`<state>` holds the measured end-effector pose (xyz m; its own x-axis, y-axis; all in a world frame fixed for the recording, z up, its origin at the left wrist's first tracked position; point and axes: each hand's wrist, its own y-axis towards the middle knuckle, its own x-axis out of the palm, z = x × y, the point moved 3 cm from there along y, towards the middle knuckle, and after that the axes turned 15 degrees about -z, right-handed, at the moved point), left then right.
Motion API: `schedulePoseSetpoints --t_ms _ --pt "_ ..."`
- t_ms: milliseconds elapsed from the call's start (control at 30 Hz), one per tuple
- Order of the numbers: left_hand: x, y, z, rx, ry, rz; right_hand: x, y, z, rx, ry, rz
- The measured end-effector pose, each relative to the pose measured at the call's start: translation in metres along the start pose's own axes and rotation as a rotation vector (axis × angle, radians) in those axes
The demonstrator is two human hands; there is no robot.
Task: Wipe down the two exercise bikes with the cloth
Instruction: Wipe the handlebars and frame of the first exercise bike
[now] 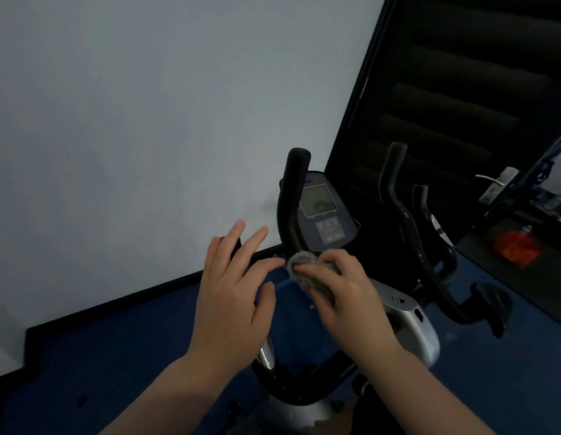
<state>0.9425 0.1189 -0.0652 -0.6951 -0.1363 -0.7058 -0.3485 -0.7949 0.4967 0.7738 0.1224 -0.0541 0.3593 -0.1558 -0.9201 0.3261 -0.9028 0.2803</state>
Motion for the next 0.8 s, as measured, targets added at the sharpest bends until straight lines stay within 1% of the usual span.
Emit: schedulePoseSetpoints --t_ms 100,200,333,433,533,700,800 --pt "0.006 -0.001 0.002 0.014 0.004 -0.007 -0.002 -0.017 0.011 0.002 0.003 0.011" --pt "0.010 -0.004 0.003 0.006 0.006 -0.036 -0.005 -0.030 0.024 0.016 0.041 -0.020" --pt "0.014 -0.009 0.007 0.001 0.004 -0.096 -0.009 -0.046 0.039 0.112 0.127 -0.034" --pt "0.015 -0.005 0.015 0.038 0.022 -0.149 -0.010 -0.053 0.045 0.188 0.209 -0.003" --pt "0.018 0.005 0.026 0.136 -0.005 -0.242 -0.013 -0.063 0.048 0.276 0.255 0.047" --pt "0.033 0.021 0.039 0.183 0.080 -0.444 -0.019 -0.080 0.057 0.479 0.461 -0.012" --pt "0.043 0.024 0.047 0.238 0.129 -0.524 -0.019 -0.099 0.060 0.586 0.460 -0.007"
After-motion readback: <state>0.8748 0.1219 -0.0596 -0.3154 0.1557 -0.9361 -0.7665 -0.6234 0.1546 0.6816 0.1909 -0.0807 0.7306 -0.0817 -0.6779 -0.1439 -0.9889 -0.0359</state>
